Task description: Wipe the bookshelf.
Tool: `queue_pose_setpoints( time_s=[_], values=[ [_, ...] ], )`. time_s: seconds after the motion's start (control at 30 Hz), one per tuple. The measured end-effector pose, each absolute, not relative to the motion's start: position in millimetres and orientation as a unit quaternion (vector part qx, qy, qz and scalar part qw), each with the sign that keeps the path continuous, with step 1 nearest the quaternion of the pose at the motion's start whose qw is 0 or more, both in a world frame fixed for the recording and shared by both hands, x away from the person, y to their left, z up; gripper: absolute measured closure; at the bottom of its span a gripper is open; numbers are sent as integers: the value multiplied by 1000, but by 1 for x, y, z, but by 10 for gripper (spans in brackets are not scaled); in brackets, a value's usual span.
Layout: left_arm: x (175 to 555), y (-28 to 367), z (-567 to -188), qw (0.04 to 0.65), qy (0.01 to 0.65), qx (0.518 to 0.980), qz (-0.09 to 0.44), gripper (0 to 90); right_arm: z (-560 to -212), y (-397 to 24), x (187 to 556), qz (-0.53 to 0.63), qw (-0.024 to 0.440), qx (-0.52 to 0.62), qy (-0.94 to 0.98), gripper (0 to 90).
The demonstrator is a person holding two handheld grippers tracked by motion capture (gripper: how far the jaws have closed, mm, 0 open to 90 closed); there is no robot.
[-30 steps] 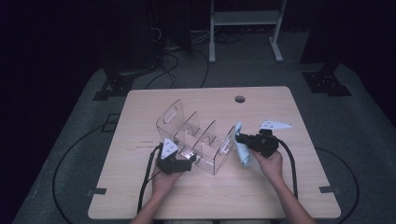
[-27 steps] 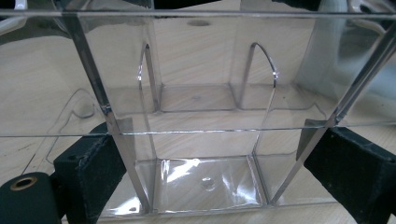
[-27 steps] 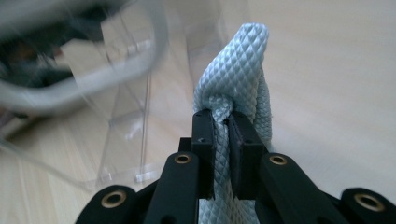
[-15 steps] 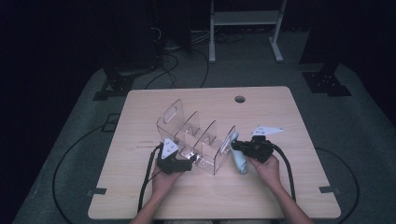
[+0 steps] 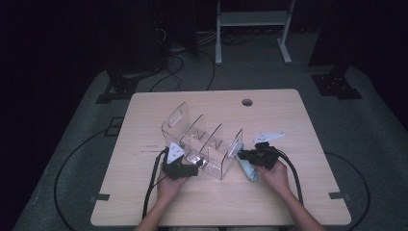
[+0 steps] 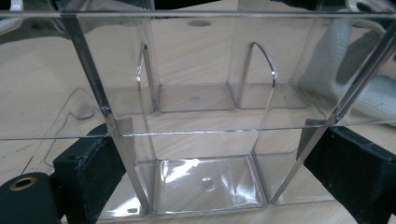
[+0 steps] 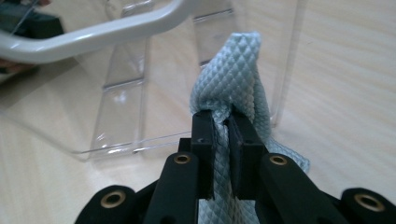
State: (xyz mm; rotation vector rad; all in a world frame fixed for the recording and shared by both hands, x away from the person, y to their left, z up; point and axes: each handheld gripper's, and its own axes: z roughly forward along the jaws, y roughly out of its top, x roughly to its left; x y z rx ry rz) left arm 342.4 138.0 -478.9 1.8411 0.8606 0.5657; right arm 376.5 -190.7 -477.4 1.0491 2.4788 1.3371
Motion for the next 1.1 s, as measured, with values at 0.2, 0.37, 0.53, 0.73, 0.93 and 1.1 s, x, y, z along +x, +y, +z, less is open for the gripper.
queue_pose_setpoints(
  time_s=[0.2, 0.37, 0.53, 0.73, 0.93, 1.1],
  values=[
    [342, 138, -478, 492, 354, 761, 232, 74, -480, -171, 352, 433, 39, 300, 849, 818],
    [342, 138, -478, 491, 359, 759, 233, 73, -480, -184, 372, 431, 71, 329, 838, 818],
    [343, 137, -478, 492, 357, 759, 234, 72, -483, -185, 373, 437, 63, 342, 830, 816],
    [343, 138, -478, 491, 356, 760, 233, 73, -484, -155, 331, 435, 26, 274, 858, 816],
    [343, 138, -478, 490, 359, 759, 234, 73, -483, -161, 340, 437, 31, 285, 853, 818],
    [343, 137, -478, 491, 360, 758, 234, 72, -487, -168, 349, 437, 53, 305, 845, 818]
  ],
)
